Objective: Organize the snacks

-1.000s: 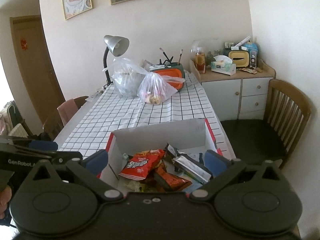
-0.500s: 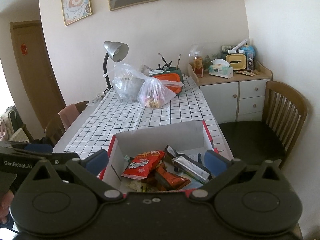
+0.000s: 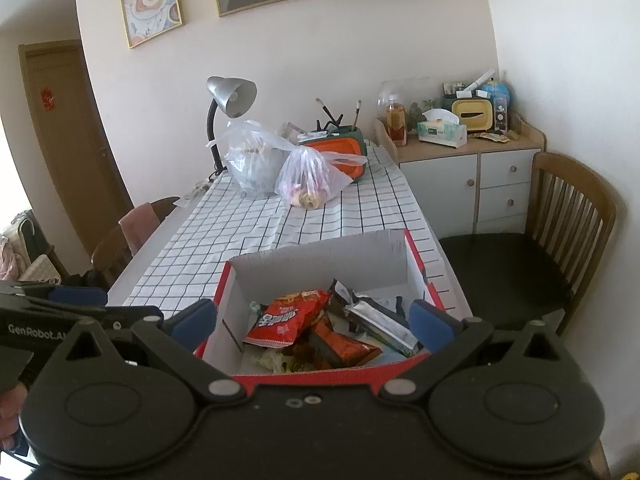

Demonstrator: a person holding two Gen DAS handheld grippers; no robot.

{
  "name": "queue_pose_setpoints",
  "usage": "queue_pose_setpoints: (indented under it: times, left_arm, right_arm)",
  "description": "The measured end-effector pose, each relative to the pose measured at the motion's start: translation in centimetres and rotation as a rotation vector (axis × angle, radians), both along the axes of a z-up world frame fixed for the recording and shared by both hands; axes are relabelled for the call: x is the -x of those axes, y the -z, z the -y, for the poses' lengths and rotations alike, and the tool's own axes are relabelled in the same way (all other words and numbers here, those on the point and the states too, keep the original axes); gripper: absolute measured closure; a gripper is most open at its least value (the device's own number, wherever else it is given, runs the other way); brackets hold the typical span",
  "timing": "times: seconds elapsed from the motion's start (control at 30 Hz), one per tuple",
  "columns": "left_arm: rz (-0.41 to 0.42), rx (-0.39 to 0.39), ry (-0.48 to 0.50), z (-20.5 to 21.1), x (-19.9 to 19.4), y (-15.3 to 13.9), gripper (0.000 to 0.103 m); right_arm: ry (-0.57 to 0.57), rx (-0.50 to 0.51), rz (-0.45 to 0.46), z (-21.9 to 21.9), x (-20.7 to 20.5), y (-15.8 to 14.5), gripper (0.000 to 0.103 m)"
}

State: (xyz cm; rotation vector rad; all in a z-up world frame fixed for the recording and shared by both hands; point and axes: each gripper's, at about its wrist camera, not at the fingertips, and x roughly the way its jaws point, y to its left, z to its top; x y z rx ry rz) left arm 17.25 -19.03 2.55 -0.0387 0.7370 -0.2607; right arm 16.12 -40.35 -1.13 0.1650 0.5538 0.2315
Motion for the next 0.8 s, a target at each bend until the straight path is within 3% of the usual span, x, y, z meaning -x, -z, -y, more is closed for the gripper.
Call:
queue_pose_setpoints:
  times: [0.8]
  left_arm:
    - [-0.02, 0.002, 0.011, 0.42, -0.65, 0.48, 0.002]
  right_arm:
    - [0.021, -0.003, -0.02, 0.42, -0.31, 0.5, 0.0]
